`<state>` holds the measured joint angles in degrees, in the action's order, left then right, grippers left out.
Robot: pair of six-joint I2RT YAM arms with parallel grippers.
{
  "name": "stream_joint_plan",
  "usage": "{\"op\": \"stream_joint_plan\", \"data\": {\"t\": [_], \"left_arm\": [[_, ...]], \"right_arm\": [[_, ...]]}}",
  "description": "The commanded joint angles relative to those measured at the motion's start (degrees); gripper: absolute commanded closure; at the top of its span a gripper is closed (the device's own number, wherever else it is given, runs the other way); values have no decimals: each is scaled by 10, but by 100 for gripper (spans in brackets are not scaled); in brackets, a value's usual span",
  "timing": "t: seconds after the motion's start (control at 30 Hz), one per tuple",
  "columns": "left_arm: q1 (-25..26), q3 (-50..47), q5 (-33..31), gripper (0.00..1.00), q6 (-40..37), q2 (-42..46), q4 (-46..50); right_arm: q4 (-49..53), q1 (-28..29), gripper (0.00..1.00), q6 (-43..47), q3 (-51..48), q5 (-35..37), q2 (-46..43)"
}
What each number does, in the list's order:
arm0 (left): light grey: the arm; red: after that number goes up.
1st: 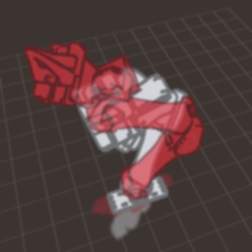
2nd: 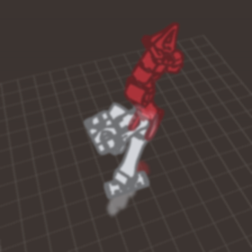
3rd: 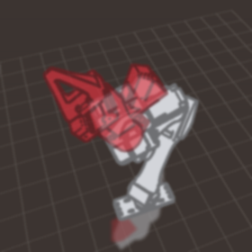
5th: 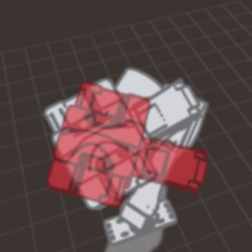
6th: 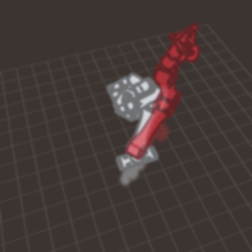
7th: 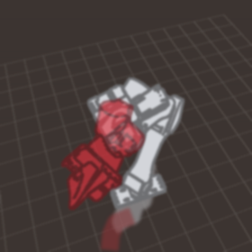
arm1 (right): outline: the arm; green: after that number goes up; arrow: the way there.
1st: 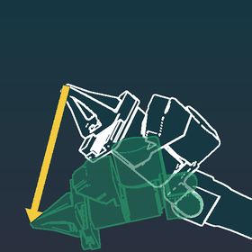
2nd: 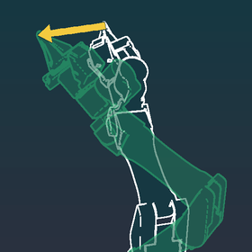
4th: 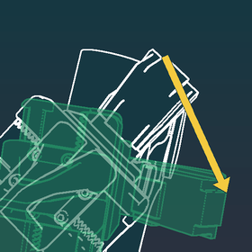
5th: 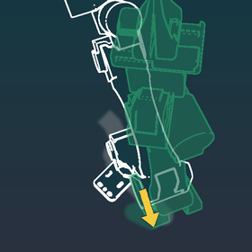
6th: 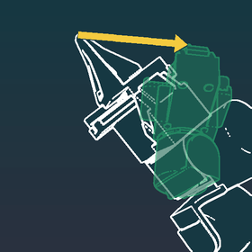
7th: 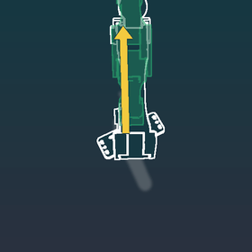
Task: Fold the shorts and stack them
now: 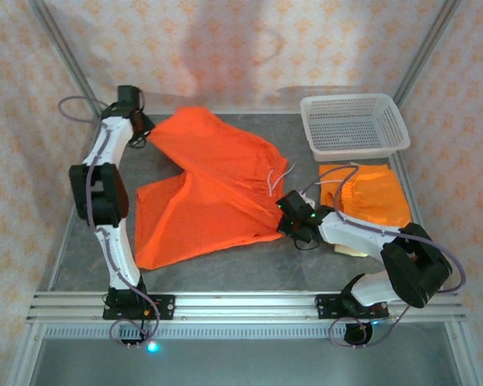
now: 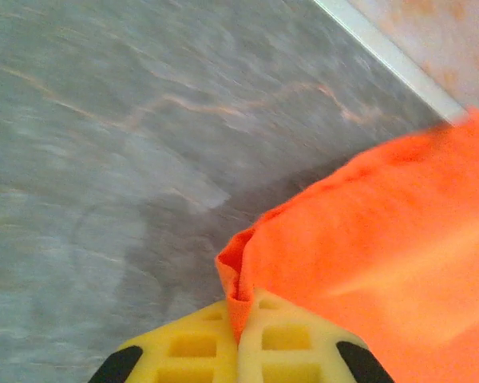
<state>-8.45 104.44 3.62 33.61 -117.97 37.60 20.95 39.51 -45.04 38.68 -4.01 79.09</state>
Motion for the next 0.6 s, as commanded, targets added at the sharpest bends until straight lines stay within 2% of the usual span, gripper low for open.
{"op": "stream_joint_plan", "data": {"t": [0.0,0.13,0.2,0.3,0.4,0.43,0.57], "left_arm": [[-33,-120,-2,85,30,19,-88],[-46,-174,16,77,35,28,-113],[-49,-191,22,68,37,41,-126],[-51,-206,51,46,32,71,-150],[-50,-225,84,41,30,120,-167],[-50,-236,93,34,32,140,-176],[-45,-286,128,23,37,218,-198]], "right_arm": [[5,3,95,-11,-11,25,9],[5,2,95,-11,-7,19,11],[10,3,95,-13,-7,20,6],[15,2,89,-12,-6,15,-12],[32,3,61,16,14,-1,-41],[44,3,53,27,24,1,-54],[115,2,32,89,91,39,-110]]}}
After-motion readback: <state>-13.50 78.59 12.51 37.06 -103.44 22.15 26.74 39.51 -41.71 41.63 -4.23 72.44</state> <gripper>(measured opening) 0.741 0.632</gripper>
